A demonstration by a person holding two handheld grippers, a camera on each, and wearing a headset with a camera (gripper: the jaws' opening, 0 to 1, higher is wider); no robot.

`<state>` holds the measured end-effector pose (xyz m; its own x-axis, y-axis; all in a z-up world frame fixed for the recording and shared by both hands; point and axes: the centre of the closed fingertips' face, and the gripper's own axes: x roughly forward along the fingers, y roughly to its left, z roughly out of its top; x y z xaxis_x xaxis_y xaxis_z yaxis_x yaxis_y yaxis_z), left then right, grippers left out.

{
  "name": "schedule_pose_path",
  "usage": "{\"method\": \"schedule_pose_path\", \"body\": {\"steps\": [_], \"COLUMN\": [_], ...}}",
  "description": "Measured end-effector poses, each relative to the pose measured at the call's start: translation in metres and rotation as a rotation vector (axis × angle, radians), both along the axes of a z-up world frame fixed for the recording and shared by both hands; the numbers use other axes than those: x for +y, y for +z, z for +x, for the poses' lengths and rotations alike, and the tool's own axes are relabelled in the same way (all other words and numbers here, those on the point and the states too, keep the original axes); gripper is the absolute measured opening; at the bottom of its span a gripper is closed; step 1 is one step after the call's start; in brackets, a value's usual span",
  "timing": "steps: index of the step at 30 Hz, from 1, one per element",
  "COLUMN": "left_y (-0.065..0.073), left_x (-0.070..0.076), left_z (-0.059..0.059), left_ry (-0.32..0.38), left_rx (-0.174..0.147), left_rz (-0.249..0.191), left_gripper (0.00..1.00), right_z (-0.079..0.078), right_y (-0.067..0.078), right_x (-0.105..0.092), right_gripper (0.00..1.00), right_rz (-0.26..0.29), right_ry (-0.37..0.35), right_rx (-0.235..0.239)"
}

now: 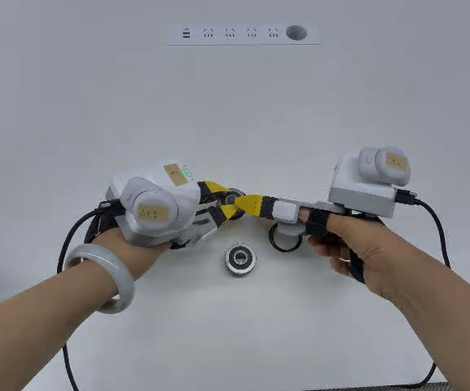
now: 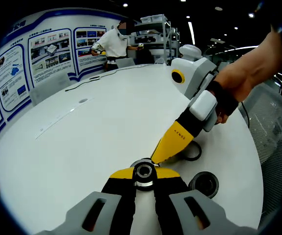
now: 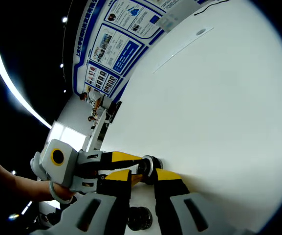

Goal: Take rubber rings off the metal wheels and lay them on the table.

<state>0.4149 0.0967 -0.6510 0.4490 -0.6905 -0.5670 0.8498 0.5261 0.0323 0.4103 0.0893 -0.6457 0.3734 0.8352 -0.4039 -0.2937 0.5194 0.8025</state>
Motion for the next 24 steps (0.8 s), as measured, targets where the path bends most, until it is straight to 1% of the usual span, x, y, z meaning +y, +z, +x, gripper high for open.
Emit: {"method": "schedule_pose_path", "body": {"steps": [5, 24], "left_y": [-0.0002, 0.0003], "left_x": [0.0004, -0.0001], "left_z": [0.0002, 0.0001], "left_ry": [-0.002, -0.011], "left_rx": [0.0, -0.001], "left_rz": [-0.002, 0.0], "left_gripper": [0.13, 0.13], "right_z": [0.0028, 0.0038], "right_y": [-0.0044, -0.0095], "right_x": [-0.0021, -0.0044], "right_gripper": [0.14, 0.04], "right_rz": [-0.02, -0.052], "right_ry": [-0.007, -0.016], "right_rx": [0.009, 0.03]}}
